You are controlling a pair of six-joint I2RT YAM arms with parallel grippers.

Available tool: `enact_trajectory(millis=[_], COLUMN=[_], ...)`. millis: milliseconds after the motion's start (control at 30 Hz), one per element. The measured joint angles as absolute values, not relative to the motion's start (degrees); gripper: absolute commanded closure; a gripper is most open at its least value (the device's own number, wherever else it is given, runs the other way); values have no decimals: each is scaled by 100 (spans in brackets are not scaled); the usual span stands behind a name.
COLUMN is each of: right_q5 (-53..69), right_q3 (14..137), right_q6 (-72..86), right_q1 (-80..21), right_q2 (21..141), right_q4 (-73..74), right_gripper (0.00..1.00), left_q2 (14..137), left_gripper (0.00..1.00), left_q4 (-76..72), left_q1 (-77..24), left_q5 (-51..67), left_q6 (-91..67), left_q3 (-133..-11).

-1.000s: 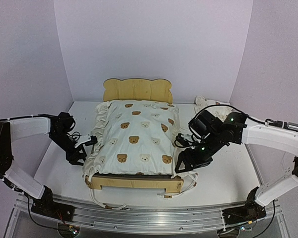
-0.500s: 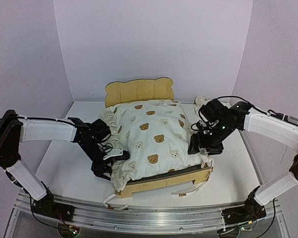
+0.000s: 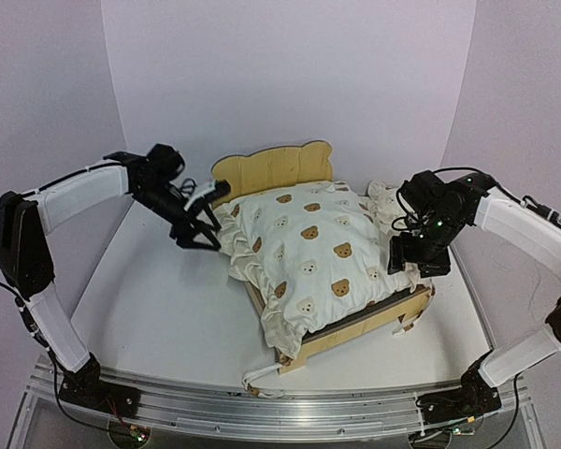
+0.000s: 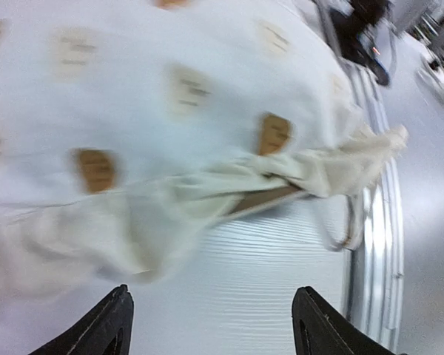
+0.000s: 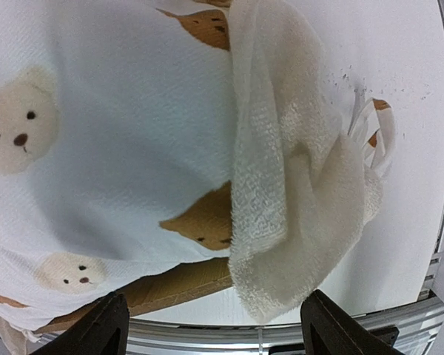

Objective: Set up the pet bed

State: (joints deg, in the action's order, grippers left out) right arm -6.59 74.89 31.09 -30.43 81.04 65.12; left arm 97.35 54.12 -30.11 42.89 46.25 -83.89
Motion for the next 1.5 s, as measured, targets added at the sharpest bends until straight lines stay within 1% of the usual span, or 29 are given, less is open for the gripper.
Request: enact_trajectory(millis=[100, 200, 300, 467, 533, 700, 800, 1000, 1033, 1133, 1200, 1333, 1500], right_q5=[-737, -781, -809, -827, -832, -835, -844, -861, -862, -862, -864, -879, -830], right_q3=[7489, 7489, 7489, 7475, 7408, 7156, 7015, 6930, 6930, 6930, 6930, 6930, 6938], right_q6=[3113, 3138, 3163, 3182, 3189, 3285, 3355, 3400, 3399, 3393, 3393, 3393, 3337], right_q1=[-3011, -2959, -2922, -2895, -2891, -2890, -2875, -2851, -2851, -2851, -2851, -2851, -2835], right_q2=[8010, 7942, 7929, 7923, 7907, 7852, 7789, 7754, 7754, 7754, 7754, 7754, 7794], right_q4=[6601, 6691, 6779, 6846, 6842, 6870, 6880, 6902, 6904, 6902, 6902, 6901, 6889], right_gripper=[19, 18, 18, 19, 19, 19, 19, 19, 19, 19, 19, 19, 21], left_q2=[9871, 10233, 10731, 11570, 11859, 12424, 12474, 12475, 12474, 12430, 12294, 11804, 10883], left_gripper=[15, 12, 12, 16, 21, 38, 56, 96, 100, 100, 100, 100, 100], left_q4=[4840, 3973, 3280, 2665, 2518, 2231, 2141, 2096, 2102, 2157, 2161, 2165, 2430], left_q1=[-1964, -1473, -1362, -1416, -1430, -1446, -1452, -1518, -1530, -1540, -1568, -1591, -1540], left_q5=[4355, 4144, 3866, 3686, 3550, 3329, 3372, 3628, 3675, 4038, 3973, 3539, 2808], left_q6=[4177, 3479, 3043, 2905, 2856, 2711, 2657, 2558, 2556, 2674, 2642, 2447, 2282], left_q3=[-9143, -9813, -10291, -10665, -10802, -11319, -11400, -11428, -11427, -11339, -11166, -10576, -9679])
